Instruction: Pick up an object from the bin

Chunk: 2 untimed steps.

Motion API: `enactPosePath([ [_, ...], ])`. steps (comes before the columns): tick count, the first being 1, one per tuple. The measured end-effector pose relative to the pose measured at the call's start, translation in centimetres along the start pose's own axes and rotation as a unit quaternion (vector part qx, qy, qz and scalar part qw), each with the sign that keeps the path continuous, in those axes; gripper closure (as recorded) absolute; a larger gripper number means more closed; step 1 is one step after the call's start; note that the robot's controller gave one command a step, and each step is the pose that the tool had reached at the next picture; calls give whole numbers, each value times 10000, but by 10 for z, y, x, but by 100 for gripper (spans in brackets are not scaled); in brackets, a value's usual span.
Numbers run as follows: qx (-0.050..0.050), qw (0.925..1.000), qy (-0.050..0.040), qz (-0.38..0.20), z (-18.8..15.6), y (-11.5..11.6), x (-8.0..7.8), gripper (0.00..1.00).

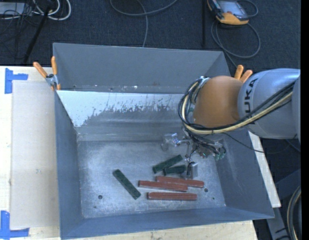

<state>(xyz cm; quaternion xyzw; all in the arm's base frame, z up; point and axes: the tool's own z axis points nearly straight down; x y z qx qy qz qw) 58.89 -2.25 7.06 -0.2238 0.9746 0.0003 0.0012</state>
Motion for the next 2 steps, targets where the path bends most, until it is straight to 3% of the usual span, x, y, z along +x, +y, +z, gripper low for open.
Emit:
enactPosePath([
  [1, 2, 10000, 4, 4, 0, 0, 0, 100],
  [2, 14, 9935, -31, -1134, -145, 38, -20, 100],
])
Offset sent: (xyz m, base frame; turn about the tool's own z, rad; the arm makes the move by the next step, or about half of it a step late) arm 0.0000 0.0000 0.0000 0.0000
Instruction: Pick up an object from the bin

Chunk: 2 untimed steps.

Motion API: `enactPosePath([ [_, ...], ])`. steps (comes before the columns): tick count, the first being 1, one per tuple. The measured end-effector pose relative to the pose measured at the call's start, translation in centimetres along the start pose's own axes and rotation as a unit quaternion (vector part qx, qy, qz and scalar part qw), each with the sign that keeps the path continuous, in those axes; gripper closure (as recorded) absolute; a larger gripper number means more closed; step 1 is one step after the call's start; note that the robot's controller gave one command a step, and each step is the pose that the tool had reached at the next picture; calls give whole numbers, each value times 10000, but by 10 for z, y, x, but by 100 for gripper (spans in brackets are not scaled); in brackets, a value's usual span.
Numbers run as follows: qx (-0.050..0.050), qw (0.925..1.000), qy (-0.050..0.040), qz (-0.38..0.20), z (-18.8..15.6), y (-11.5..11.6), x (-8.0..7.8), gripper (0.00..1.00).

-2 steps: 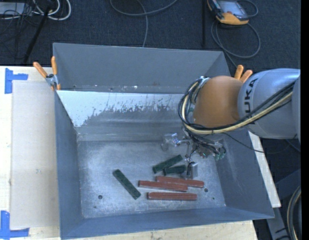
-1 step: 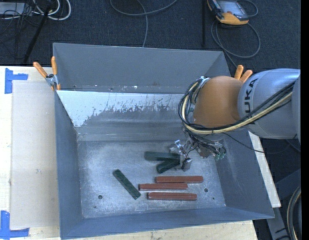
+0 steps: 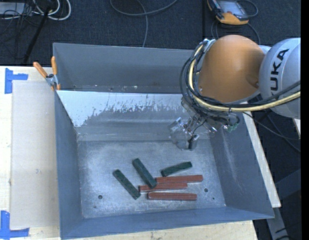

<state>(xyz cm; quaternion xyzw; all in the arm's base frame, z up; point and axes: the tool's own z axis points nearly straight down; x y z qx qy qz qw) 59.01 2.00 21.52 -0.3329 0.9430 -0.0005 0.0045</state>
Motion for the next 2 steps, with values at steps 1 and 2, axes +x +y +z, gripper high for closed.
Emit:
enactPosePath([
  [1, -22, 10000, 30, 19, 4, 0, 2, 0],
  [2, -50, 9999, 75, 107, 74, 7, 31, 0],
])
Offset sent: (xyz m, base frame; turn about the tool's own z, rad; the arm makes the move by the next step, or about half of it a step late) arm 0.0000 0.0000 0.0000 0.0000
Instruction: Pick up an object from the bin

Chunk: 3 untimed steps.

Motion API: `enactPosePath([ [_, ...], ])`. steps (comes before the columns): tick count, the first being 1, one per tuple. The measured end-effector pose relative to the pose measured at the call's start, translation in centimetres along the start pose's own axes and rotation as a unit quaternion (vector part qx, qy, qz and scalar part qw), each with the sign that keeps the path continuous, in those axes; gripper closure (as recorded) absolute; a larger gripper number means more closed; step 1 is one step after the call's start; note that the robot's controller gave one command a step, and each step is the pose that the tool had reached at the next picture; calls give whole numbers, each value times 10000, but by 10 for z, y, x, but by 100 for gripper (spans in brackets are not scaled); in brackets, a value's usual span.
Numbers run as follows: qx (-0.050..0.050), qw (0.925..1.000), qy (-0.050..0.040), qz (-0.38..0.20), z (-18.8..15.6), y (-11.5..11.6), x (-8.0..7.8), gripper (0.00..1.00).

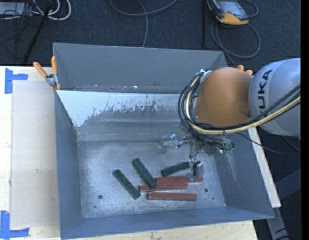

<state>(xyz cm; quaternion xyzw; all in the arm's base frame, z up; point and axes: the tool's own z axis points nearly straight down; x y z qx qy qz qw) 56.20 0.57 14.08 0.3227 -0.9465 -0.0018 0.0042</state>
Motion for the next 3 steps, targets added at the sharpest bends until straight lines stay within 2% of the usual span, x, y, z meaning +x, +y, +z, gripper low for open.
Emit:
enactPosePath([
  [1, 5, 9995, -2, 317, 75, -13, -3, 0],
  [2, 37, 9995, -31, 311, 67, -16, -6, 100],
  [3, 30, 9995, -50, 308, 70, -14, -6, 0],
])
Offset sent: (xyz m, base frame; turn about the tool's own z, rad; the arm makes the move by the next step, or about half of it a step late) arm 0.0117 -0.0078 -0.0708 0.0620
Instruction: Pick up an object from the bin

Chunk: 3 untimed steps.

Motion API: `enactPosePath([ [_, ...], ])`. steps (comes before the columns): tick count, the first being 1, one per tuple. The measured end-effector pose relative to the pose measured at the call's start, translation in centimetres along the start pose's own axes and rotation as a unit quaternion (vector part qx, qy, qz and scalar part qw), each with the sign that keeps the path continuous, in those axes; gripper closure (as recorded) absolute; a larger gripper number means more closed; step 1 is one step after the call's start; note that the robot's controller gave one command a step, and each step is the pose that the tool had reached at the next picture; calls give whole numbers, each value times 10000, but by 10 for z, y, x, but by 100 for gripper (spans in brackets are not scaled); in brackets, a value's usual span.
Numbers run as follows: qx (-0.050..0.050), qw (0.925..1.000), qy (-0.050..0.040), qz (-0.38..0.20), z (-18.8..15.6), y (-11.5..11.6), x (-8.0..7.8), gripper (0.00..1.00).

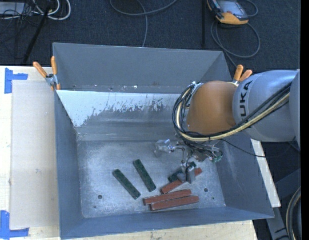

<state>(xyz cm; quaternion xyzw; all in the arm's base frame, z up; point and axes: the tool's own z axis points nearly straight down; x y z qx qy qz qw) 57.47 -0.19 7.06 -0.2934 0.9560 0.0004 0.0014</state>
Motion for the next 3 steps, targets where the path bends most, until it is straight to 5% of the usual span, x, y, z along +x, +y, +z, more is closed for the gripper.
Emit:
enactPosePath([
  [1, 15, 10000, -15, -3, -2, -1, -1, 100],
  [3, -5, 9867, -12, -1624, -1, -12, -5, 100],
])
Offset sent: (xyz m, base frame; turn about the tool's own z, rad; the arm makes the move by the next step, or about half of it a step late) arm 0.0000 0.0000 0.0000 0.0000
